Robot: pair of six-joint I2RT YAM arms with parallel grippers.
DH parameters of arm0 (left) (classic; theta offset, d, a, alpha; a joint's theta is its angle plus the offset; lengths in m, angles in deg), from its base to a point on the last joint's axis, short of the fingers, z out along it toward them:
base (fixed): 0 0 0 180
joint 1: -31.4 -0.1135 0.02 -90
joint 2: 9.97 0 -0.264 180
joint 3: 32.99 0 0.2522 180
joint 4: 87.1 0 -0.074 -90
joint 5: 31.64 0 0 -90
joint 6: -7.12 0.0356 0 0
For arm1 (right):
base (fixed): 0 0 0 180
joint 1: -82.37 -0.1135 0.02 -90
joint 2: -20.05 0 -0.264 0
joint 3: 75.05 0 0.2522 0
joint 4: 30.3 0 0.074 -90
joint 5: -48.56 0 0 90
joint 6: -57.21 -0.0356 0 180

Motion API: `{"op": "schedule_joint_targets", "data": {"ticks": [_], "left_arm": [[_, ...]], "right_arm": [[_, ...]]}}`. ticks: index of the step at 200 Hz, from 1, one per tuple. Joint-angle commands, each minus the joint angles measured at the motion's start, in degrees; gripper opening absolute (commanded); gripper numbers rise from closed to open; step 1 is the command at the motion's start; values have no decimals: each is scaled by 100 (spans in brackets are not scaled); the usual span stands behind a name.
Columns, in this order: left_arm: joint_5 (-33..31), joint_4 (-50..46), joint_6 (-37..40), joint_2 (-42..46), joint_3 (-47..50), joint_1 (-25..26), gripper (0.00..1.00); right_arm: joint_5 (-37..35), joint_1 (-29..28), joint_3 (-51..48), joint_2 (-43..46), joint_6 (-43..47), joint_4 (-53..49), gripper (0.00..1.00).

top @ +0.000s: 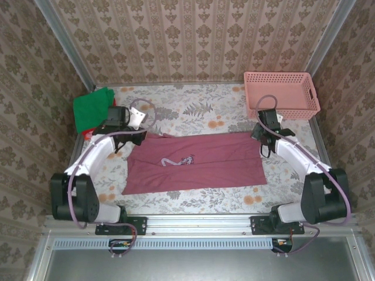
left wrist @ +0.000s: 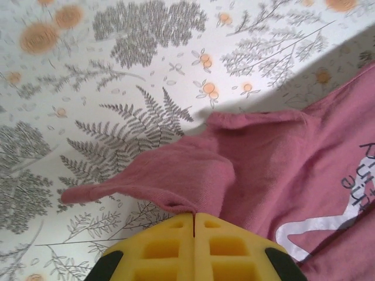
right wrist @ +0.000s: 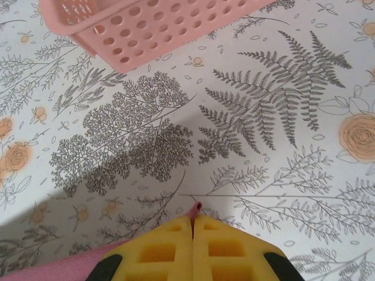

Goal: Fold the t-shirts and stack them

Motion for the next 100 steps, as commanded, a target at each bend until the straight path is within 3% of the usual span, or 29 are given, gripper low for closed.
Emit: {"op": "schedule_joint_targets", "data": {"ticks": [1,100], "left_arm": [[201,-362,481,490,257,-12,0],[742,-1526,1365,1492,708,-169,0]], "right_arm": [[58,24,-262,431,-15,-414,0],[327,22,-1113,1915,-435,-1589,0]]}}
